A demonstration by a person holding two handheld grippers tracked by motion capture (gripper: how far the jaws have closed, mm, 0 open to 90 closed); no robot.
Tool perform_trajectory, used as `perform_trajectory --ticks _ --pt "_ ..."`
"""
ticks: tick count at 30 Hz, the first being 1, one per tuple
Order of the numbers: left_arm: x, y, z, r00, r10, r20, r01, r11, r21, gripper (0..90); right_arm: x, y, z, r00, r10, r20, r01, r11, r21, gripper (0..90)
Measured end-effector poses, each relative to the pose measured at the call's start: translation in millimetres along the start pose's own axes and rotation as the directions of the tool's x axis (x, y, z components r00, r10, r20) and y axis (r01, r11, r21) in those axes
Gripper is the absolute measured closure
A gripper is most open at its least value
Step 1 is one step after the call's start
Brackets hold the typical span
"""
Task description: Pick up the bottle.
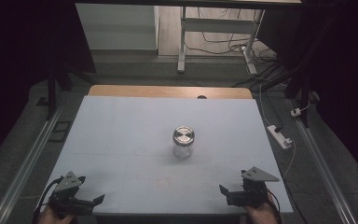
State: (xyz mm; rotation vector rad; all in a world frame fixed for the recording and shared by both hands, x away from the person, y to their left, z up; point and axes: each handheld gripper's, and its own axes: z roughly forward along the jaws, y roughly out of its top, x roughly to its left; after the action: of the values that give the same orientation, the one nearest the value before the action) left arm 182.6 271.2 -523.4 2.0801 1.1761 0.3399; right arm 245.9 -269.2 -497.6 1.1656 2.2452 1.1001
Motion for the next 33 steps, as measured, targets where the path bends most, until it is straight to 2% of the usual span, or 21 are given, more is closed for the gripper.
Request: perform_trajectory --ticks 3,11,18,25,33 --pt "0.3 0.1 0.2 1.0 -0.001 0.004 0.001 1.0 0.002 0.8 0.5 0.3 0.7 1.0 -0.001 -0.004 0.001 1.0 0.012 0.0" --pt "0.9 0.2 0.4 1.0 -0.004 0.008 0.004 1.0 0.004 1.2 4.3 0.9 2.4 0.9992 -0.04 -0.006 0.04 0.999 0.029 0.0" --pt "1.5 -0.1 0.4 0.9999 -0.012 0.011 0.012 0.9999 0.002 1.3 4.5 1.5 3.3 0.9987 -0.045 -0.023 0.046 0.998 0.037 0.0" --pt "1.4 0.1 0.6 0.9999 -0.012 0.011 0.012 0.9999 0.002 1.3 4.0 1.9 2.9 0.9979 -0.035 -0.055 0.037 0.999 0.03 0.0" --pt "1.5 0.1 0.5 0.9999 -0.013 0.01 0.013 0.9999 0.001 1.1 6.4 7.7 2.8 0.9948 -0.048 -0.089 0.047 0.999 -0.01 0.0"
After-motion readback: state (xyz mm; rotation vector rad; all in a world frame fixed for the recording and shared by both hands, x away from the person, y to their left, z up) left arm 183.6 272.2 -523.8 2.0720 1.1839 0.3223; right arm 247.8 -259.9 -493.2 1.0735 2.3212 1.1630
